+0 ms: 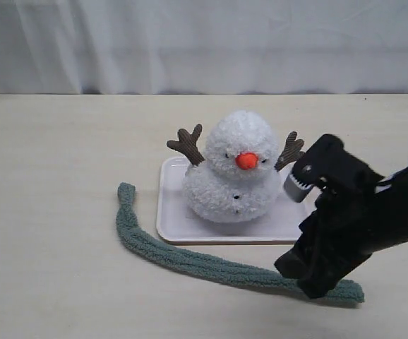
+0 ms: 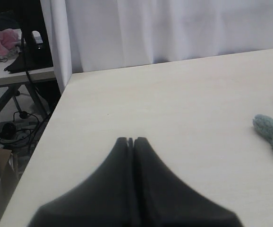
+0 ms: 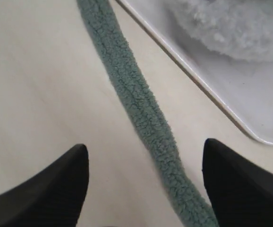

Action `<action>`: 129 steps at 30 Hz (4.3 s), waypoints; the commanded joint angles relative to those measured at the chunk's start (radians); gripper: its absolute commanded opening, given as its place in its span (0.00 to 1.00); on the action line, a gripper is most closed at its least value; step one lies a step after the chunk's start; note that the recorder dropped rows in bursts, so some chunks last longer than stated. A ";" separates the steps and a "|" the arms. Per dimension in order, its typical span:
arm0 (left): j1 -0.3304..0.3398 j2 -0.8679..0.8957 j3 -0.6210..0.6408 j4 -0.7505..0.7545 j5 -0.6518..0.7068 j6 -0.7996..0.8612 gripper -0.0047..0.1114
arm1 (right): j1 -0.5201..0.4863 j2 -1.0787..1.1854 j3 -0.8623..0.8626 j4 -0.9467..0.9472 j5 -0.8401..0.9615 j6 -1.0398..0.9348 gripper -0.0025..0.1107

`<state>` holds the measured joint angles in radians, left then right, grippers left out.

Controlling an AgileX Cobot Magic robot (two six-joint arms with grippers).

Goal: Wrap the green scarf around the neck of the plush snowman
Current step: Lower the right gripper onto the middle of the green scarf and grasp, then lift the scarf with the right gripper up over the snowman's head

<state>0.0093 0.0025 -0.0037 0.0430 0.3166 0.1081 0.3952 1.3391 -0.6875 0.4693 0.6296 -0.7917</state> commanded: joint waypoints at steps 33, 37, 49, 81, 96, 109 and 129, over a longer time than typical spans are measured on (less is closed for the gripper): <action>-0.006 -0.003 0.004 -0.002 -0.008 -0.001 0.04 | 0.119 0.425 0.002 -0.305 -0.353 0.037 0.14; -0.006 -0.003 0.004 -0.002 -0.008 -0.001 0.04 | 0.119 0.414 0.002 -0.303 -0.335 -0.023 0.06; -0.006 -0.003 0.004 -0.002 -0.008 -0.001 0.04 | 0.323 0.094 -0.037 -0.299 -0.327 -0.184 0.06; -0.006 -0.003 0.004 -0.002 -0.008 -0.001 0.04 | 0.246 -0.071 -0.208 -0.255 -0.772 -0.082 0.06; -0.006 -0.003 0.004 -0.002 -0.008 -0.001 0.04 | 0.131 0.108 -0.208 -0.243 -0.892 -0.086 0.06; -0.006 -0.003 0.004 -0.002 -0.008 -0.001 0.04 | 0.131 -0.010 -0.312 0.020 -0.693 0.076 0.06; -0.006 -0.003 0.004 -0.002 -0.008 -0.001 0.04 | 0.004 0.285 -0.644 -0.582 -0.116 0.959 0.06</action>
<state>0.0093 0.0025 -0.0037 0.0430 0.3166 0.1081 0.4022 1.6055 -1.3185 -0.0976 0.6012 0.1187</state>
